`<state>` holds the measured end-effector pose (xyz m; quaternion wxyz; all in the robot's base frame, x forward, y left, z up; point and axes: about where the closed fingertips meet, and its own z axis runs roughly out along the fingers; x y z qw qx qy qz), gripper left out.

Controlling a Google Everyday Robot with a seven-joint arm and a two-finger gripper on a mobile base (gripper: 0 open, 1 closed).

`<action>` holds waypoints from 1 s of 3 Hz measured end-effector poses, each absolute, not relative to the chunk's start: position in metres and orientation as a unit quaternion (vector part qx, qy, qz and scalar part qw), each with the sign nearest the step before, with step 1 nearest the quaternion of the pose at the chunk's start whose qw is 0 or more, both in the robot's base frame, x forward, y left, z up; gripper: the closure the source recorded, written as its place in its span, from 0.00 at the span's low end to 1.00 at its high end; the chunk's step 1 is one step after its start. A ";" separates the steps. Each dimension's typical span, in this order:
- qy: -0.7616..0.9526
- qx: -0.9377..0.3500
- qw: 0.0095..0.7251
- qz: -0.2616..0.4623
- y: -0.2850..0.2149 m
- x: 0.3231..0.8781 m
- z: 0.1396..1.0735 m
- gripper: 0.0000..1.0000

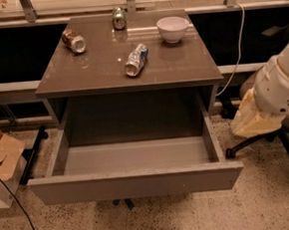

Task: Close top drawer

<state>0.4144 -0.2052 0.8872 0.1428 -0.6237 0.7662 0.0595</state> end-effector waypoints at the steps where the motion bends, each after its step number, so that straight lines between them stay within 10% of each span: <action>1: 0.758 -0.628 0.133 0.119 -0.211 0.397 0.791 1.00; 3: 0.764 -0.623 0.119 0.117 -0.208 0.395 0.767 1.00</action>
Offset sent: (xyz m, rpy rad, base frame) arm -0.0218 -0.0109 -0.1363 0.1141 0.1101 0.0424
